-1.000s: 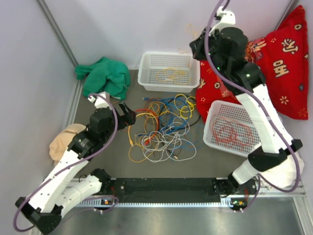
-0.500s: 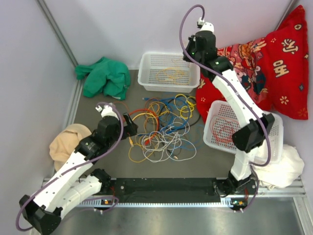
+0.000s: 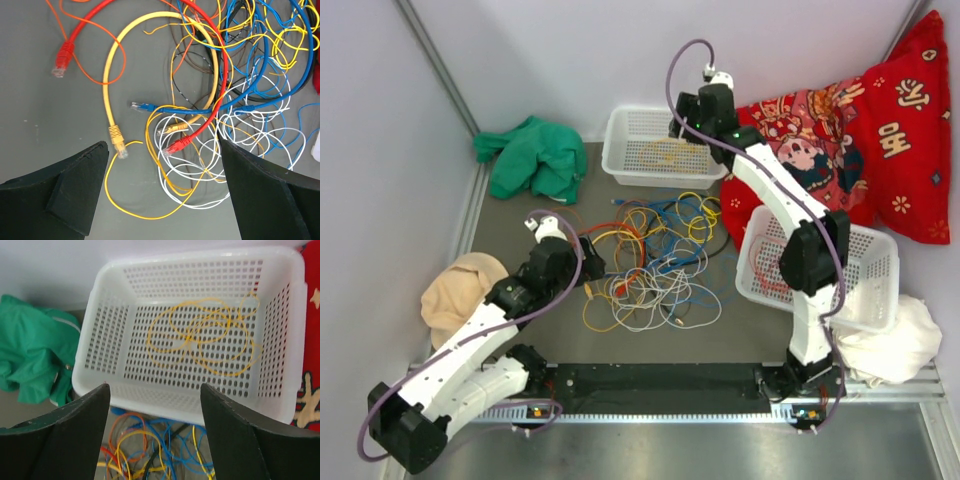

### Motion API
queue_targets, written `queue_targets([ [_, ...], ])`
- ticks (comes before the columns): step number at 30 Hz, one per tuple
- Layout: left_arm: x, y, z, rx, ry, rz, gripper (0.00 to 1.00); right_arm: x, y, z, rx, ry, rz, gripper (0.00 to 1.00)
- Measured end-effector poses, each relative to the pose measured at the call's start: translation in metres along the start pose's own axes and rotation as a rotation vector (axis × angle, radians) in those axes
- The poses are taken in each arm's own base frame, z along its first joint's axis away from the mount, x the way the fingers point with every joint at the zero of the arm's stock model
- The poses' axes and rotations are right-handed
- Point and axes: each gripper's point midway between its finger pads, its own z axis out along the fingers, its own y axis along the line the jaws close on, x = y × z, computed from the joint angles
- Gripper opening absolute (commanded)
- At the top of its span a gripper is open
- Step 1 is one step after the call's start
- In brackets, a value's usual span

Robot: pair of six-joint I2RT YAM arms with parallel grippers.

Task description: Untangle the cables

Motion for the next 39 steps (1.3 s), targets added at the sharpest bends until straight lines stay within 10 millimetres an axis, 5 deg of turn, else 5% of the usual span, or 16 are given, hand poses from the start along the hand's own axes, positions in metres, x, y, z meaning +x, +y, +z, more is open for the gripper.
queue_targets([
  [6,0.007,-0.006,0.009,0.021,0.028,-0.023,0.99,0.044,0.013,-0.056,-0.068,0.077,-0.041,0.67],
  [10,0.013,-0.013,0.012,0.045,0.061,-0.042,0.99,0.089,-0.005,-0.082,-0.047,0.152,-0.062,0.64],
  [15,0.02,-0.022,0.011,0.1,0.094,-0.057,0.99,0.154,-0.049,-0.077,0.082,0.292,-0.102,0.61],
  [19,0.029,-0.022,0.011,0.111,0.127,-0.066,0.99,0.184,-0.07,-0.067,0.165,0.363,-0.129,0.61],
  [23,0.03,-0.022,0.006,0.127,0.127,-0.072,0.99,0.2,-0.087,-0.051,0.256,0.405,-0.155,0.61],
  [30,0.033,-0.018,-0.001,0.143,0.11,-0.078,0.99,0.201,-0.11,-0.02,0.383,0.421,-0.172,0.6],
  [39,0.038,-0.014,0.002,0.129,0.126,-0.074,0.99,0.22,-0.135,-0.003,0.437,0.476,-0.16,0.02],
])
